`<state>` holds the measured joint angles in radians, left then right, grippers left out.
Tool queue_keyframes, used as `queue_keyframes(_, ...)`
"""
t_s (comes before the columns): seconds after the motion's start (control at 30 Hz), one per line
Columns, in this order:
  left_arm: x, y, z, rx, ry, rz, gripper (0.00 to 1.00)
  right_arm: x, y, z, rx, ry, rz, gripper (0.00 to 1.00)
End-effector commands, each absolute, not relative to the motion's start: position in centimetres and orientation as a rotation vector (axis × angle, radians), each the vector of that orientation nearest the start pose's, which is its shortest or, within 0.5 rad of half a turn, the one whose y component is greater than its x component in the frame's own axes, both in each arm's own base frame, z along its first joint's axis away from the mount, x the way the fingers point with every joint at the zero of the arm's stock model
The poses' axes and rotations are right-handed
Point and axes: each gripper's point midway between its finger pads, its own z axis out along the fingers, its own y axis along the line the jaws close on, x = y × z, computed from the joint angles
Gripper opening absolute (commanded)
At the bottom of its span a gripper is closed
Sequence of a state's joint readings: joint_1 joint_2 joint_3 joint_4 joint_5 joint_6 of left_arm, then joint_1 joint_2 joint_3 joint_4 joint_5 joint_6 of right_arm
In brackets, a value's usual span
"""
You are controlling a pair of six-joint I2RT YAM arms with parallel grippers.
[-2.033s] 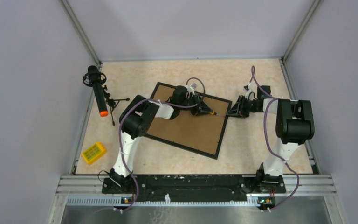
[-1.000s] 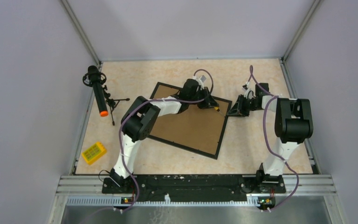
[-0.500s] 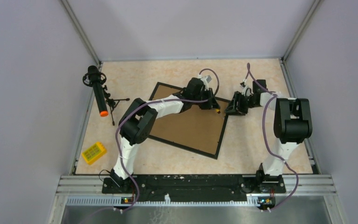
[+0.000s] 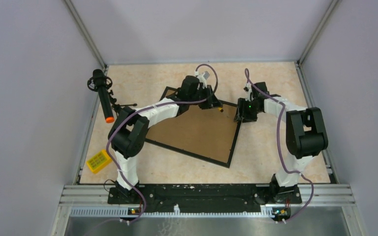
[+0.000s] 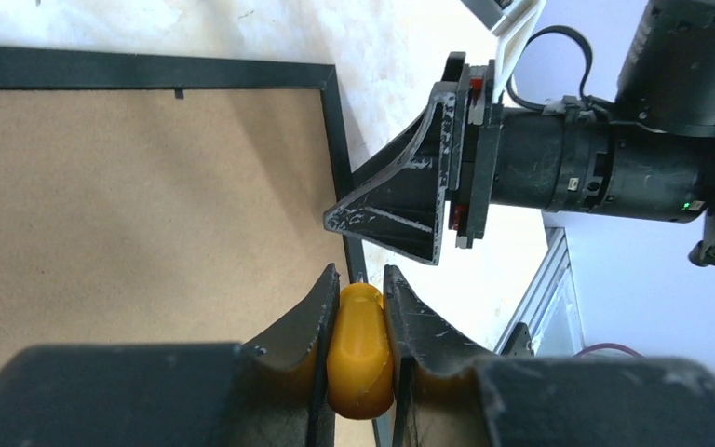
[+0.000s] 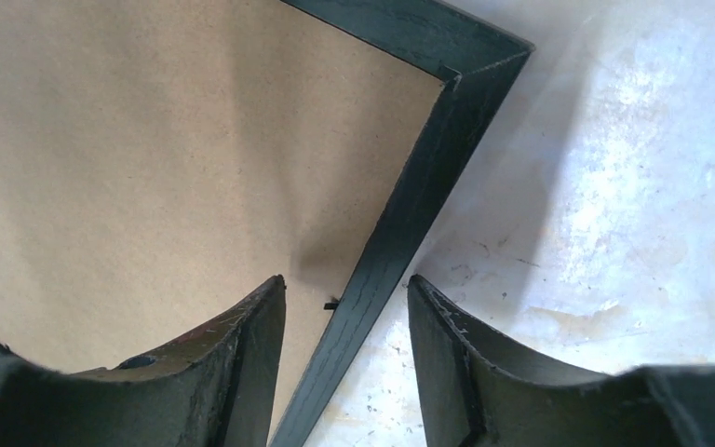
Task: Take the photo out of the frame
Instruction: Release the photo frame item from the photo frame.
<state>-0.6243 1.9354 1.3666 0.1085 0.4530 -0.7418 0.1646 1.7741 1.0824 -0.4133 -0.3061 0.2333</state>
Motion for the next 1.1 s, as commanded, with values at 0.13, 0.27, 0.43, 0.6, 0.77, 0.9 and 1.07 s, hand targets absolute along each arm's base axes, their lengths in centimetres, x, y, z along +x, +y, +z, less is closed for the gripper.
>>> queue_keyframes(0.13,37.4,-39.5,16.9,0.184,2.189,-1.284,0.0,35.2,12.0,2.6,0.012,2.722,0.428,0.41)
queue_keyframes(0.27,37.6,-39.4,16.6,0.177,2.195,-1.279,0.0,34.9,12.5,2.6,0.004,2.722,0.408,0.41)
queue_keyframes(0.43,37.8,-39.4,16.2,0.165,2.204,-1.265,0.0,34.7,12.9,2.2,-0.019,2.726,0.321,0.41)
queue_keyframes(0.6,38.1,-39.1,15.8,0.148,2.212,-1.242,0.0,34.3,11.9,1.8,-0.017,2.758,0.232,0.36)
queue_keyframes(0.77,38.4,-38.9,15.5,0.126,2.224,-1.254,0.0,34.2,11.9,1.3,-0.032,2.798,0.224,0.15)
queue_keyframes(0.9,38.6,-38.5,15.5,0.122,2.218,-1.245,0.0,34.3,12.3,2.0,-0.046,2.809,0.291,0.0)
queue_keyframes(1.07,38.7,-38.2,15.1,0.107,2.23,-1.256,0.0,34.8,13.0,3.7,-0.049,2.799,0.406,0.14)
